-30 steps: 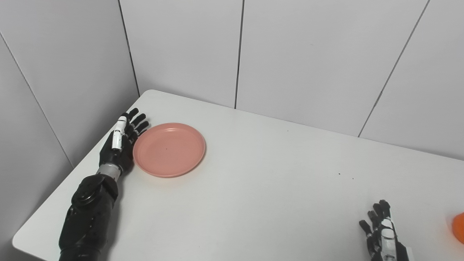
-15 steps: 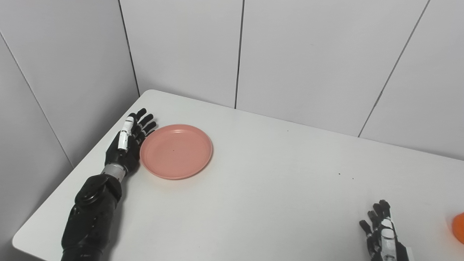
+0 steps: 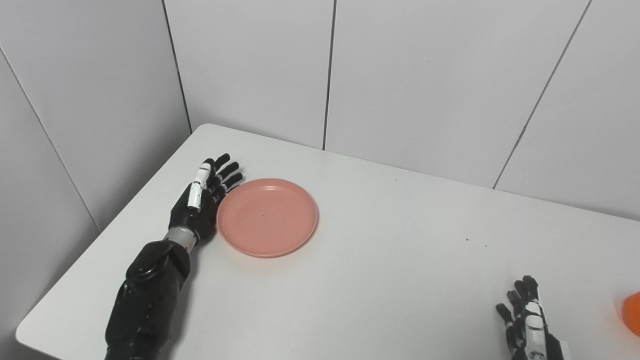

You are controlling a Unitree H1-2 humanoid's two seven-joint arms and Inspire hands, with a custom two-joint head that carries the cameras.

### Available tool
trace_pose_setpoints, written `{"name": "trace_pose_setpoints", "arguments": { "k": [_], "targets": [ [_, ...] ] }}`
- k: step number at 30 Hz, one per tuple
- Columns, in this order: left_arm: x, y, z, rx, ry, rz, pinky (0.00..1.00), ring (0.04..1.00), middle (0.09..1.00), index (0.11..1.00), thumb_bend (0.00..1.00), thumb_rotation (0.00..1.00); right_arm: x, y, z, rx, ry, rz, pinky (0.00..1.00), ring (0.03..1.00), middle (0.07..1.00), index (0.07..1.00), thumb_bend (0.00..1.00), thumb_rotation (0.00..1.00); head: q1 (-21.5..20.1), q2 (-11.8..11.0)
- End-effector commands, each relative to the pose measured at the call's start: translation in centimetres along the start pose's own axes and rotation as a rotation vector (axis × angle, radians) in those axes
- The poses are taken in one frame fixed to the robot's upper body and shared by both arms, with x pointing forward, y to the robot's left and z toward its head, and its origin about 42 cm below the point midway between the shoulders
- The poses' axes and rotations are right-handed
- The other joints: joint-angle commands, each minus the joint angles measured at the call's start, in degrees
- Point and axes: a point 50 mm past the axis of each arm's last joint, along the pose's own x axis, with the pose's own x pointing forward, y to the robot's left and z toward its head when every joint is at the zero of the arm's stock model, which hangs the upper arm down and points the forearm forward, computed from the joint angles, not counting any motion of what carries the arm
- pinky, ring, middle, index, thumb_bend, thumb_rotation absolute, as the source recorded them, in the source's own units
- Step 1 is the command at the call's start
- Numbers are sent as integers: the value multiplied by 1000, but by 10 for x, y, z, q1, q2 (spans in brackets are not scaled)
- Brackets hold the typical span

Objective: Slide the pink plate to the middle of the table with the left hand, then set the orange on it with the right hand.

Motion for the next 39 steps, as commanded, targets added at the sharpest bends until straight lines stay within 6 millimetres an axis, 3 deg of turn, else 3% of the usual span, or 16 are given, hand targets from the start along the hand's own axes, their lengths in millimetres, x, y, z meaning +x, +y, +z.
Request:
{"name": "trace_pose_setpoints", "arguments": {
  "k": [1, 25, 39],
  "targets": [
    [0, -5, 2, 22, 8, -18, 896, 903, 904, 887, 328, 1000, 4, 3, 12, -8, -56, 10, 1000, 1000, 1000, 1000, 142, 1000, 0, 1],
    [-7, -55, -33, -10, 125, -106, 899, 900, 903, 890, 337, 1000, 3, 6, 13, -15, -55, 1, 1000, 1000, 1000, 1000, 179, 1000, -16, 11],
    [-6, -88, -43, -37, 127, -180, 919, 915, 920, 913, 345, 1000, 4, 8, 16, -16, -67, -16, 1000, 990, 1000, 1000, 191, 1000, -34, 16]
  ]
}}
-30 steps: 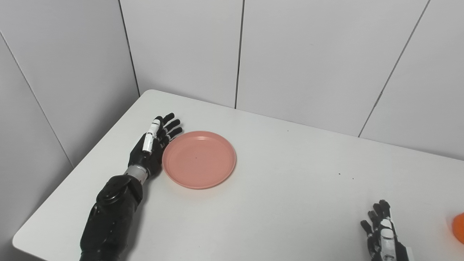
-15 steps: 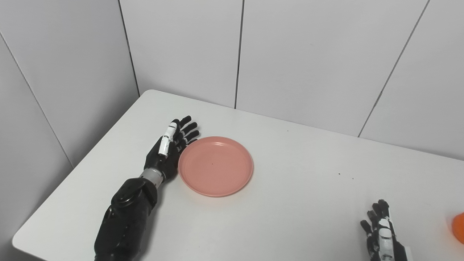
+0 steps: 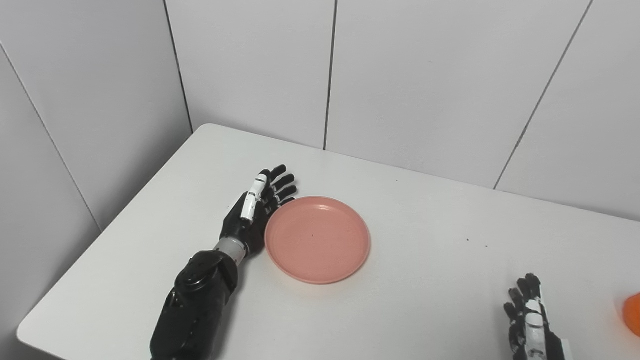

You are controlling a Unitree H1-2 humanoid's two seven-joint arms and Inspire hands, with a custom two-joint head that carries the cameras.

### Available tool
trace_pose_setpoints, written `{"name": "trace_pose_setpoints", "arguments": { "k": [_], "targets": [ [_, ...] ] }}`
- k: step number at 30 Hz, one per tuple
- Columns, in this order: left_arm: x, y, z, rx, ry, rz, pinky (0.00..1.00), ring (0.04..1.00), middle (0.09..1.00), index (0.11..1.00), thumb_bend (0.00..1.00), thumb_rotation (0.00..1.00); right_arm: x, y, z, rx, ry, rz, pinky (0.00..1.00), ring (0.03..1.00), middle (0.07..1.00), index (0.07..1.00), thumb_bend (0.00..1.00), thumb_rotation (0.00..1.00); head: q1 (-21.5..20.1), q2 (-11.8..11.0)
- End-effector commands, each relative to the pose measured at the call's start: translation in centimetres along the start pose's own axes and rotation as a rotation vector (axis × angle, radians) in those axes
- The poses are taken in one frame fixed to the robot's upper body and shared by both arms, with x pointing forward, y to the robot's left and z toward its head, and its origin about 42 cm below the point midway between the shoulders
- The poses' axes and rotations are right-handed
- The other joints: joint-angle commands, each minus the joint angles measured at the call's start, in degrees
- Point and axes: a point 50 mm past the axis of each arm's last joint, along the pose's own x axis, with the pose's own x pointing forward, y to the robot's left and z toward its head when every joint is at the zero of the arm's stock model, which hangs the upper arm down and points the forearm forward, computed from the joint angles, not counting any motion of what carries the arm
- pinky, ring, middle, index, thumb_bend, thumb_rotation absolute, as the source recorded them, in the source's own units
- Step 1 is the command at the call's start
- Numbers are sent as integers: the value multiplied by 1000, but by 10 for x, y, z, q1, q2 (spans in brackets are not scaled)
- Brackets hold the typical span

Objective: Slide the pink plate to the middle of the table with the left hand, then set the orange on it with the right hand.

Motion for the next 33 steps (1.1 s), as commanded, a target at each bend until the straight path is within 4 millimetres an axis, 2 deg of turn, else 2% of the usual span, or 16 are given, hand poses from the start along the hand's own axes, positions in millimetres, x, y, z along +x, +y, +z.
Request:
{"name": "trace_pose_setpoints", "arguments": {
  "k": [1, 12, 23, 33],
  "targets": [
    [0, -4, -12, -14, 52, -15, 923, 919, 923, 917, 346, 1000, 4, 3, 12, 0, -51, 5, 1000, 991, 1000, 1000, 195, 1000, -1, 1],
    [2, -24, -23, -28, 71, -70, 927, 921, 926, 916, 349, 1000, 4, 10, 15, -2, -51, -2, 1000, 990, 1000, 1000, 185, 1000, -18, 8],
    [2, -45, -34, -25, 112, -89, 883, 885, 898, 882, 348, 1000, 4, 13, 13, -22, -53, 0, 1000, 987, 1000, 1000, 200, 1000, -30, 13],
    [4, -65, -43, -42, 132, -141, 900, 904, 911, 900, 355, 1000, 5, 15, 12, -9, -57, -8, 1000, 984, 1000, 1000, 217, 1000, -49, 27]
  ]
}}
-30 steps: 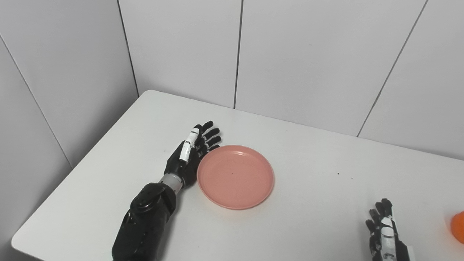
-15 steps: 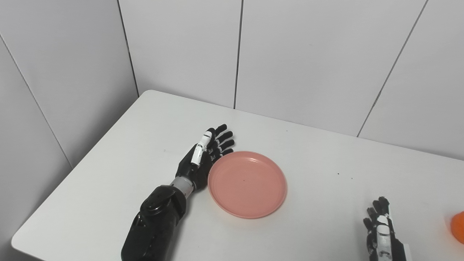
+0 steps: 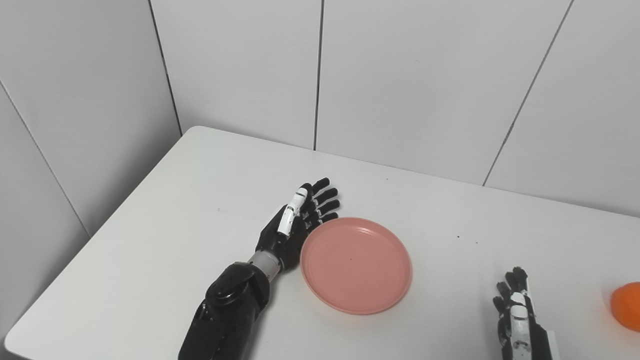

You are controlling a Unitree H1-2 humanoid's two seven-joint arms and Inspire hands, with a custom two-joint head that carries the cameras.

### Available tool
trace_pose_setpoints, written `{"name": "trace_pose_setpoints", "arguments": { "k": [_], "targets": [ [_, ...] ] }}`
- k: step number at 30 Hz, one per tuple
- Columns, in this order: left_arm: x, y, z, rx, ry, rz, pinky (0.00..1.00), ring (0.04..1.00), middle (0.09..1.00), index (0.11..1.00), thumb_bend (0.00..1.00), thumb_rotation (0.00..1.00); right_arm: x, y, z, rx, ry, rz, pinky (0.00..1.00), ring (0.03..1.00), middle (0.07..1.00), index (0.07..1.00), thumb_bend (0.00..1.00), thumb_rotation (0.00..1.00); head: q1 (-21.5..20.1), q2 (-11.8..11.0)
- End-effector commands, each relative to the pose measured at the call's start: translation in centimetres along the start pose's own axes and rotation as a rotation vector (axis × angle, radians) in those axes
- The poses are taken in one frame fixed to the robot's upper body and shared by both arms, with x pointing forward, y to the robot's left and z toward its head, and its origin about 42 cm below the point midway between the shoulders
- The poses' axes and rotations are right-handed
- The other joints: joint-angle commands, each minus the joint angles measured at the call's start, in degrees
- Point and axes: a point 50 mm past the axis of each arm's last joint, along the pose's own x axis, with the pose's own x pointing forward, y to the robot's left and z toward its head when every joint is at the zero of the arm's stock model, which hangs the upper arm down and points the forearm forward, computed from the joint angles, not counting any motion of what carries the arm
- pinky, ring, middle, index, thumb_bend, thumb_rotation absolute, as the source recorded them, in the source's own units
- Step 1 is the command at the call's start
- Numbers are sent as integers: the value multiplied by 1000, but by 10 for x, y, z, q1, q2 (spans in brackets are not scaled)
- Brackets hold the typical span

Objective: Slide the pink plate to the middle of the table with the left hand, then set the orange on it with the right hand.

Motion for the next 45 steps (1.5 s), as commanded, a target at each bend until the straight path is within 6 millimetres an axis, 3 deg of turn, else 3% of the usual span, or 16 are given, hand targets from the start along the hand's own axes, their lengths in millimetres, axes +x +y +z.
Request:
{"name": "trace_pose_setpoints", "arguments": {
  "k": [1, 15, 28, 45],
  "targets": [
    [-1, -5, -18, -14, 90, 5, 898, 903, 910, 898, 358, 1000, 5, 6, 10, 8, -54, 4, 1000, 985, 1000, 1000, 221, 1000, 0, 1],
    [3, -42, -33, -4, 131, -89, 897, 908, 914, 902, 357, 1000, 5, 13, 14, 6, -51, -4, 1000, 982, 996, 994, 209, 1000, -22, 21],
    [-11, -72, -38, 8, 151, -149, 888, 899, 905, 895, 358, 1000, 8, 20, 17, 11, -47, -18, 1000, 979, 992, 990, 223, 1000, -46, 38],
    [-20, -65, -35, 20, 136, -129, 903, 908, 915, 905, 362, 1000, 12, 19, 23, -18, -45, -22, 986, 971, 986, 985, 243, 1000, -78, 49]
  ]
}}
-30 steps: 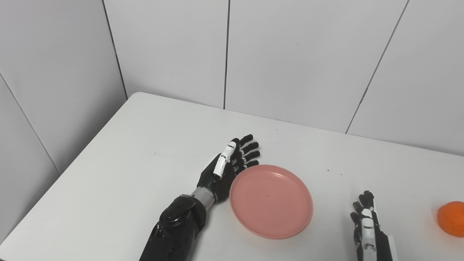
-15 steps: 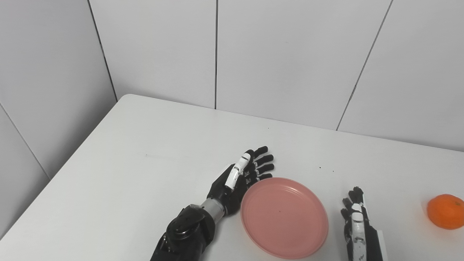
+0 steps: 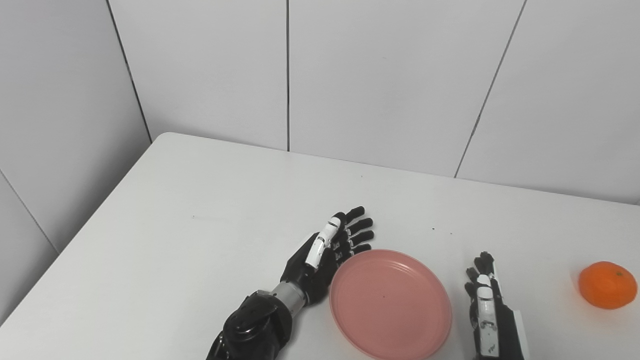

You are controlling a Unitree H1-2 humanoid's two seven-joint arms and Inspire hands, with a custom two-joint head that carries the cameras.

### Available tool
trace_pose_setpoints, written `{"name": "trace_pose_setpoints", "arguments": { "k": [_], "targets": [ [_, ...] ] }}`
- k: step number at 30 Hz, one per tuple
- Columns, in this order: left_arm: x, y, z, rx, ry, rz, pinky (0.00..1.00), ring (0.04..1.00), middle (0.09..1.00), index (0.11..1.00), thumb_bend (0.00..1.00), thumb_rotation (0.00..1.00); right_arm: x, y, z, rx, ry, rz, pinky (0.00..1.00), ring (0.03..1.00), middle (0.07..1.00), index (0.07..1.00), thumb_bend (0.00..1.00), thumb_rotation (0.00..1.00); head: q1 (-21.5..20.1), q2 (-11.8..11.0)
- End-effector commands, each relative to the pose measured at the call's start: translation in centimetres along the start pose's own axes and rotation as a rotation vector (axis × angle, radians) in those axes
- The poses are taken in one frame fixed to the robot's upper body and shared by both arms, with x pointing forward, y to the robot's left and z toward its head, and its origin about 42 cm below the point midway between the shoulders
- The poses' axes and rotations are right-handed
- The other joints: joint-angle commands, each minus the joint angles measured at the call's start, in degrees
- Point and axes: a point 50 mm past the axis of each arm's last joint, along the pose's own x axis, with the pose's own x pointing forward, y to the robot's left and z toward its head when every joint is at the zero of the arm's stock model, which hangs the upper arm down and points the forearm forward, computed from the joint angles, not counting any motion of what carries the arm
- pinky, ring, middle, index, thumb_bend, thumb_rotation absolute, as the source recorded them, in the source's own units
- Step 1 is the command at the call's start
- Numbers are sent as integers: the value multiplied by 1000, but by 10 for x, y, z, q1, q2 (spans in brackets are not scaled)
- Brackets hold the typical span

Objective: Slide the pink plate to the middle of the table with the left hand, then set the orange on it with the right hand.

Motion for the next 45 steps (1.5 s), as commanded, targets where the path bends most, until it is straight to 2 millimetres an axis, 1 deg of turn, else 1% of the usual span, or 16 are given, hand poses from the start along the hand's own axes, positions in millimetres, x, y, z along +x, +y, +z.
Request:
{"name": "trace_pose_setpoints", "arguments": {
  "k": [1, 7, 10, 13, 15, 21, 26, 30, 34, 37, 38, 39, 40, 42, 44, 45],
  "targets": [
    [-7, 7, -7, 10, 49, 31, 903, 907, 915, 905, 364, 1000, 9, 2, 16, -5, -50, 2, 979, 968, 982, 982, 245, 1000, -6, 0],
    [-11, 14, -5, 23, 30, 42, 905, 905, 909, 901, 369, 1000, 16, -4, 25, -50, -77, -23, 953, 957, 965, 965, 272, 1000, -44, 3],
    [-12, 18, -4, 33, 21, 54, 906, 905, 909, 903, 370, 1000, 20, -7, 30, -89, -102, -45, 957, 932, 942, 943, 243, 1000, -59, 2],
    [-13, 22, -5, 49, 17, 63, 906, 904, 910, 905, 375, 1000, 25, -7, 37, -141, -123, -48, 961, 923, 931, 934, 235, 1000, -88, -1],
    [-13, 23, -5, 55, 15, 64, 908, 905, 914, 908, 375, 1000, 26, -7, 41, -177, -138, -51, 923, 908, 921, 923, 205, 1000, -100, -3],
    [-14, 29, -10, 37, 7, 77, 914, 909, 918, 908, 361, 1000, 33, -11, 55, -226, -195, -43, 858, 889, 912, 902, 195, 1000, -126, -10],
    [-16, 36, -14, 21, 2, 88, 919, 913, 924, 912, 358, 1000, 37, -18, 65, -320, -250, -45, 838, 873, 899, 887, 268, 1000, -155, -22],
    [-19, 43, -16, 10, 2, 103, 918, 910, 923, 912, 356, 1000, 35, -19, 75, -422, -317, -69, 821, 874, 899, 889, 374, 1000, -187, -32],
    [-22, 52, -17, 2, -11, 105, 929, 914, 922, 911, 351, 1000, 36, -21, 85, -541, -374, -105, 853, 890, 900, 898, 464, 1000, -213, -44],
    [-24, 58, -19, -4, -18, 101, 935, 917, 924, 915, 352, 1000, 37, -24, 95, -636, -406, -139, 862, 896, 904, 903, 466, 989, -232, -52],
    [-25, 59, -19, -4, -19, 100, 937, 918, 925, 918, 353, 1000, 37, -24, 97, -651, -411, -146, 862, 897, 905, 904, 470, 969, -232, -52],
    [-26, 61, -19, -7, -18, 103, 937, 919, 926, 919, 354, 1000, 37, -26, 100, -676, -417, -159, 862, 897, 905, 904, 471, 962, -251, -57],
    [-27, 63, -19, -11, -17, 108, 938, 919, 926, 917, 351, 1000, 37, -29, 102, -692, -420, -171, 855, 896, 904, 906, 490, 904, -257, -60],
    [-28, 67, -19, -15, -18, 111, 943, 924, 930, 918, 342, 1000, 38, -33, 107, -714, -425, -197, 823, 882, 900, 909, 556, 809, -274, -66],
    [-29, 73, -20, -20, -22, 104, 947, 927, 932, 920, 339, 1000, 39, -37, 110, -733, -428, -229, 812, 876, 897, 907, 578, 783, -288, -72],
    [-29, 75, -20, -23, -24, 100, 957, 933, 936, 925, 335, 1000, 39, -39, 111, -743, -429, -243, 806, 874, 897, 902, 626, 737, -288, -72]
  ]
}}
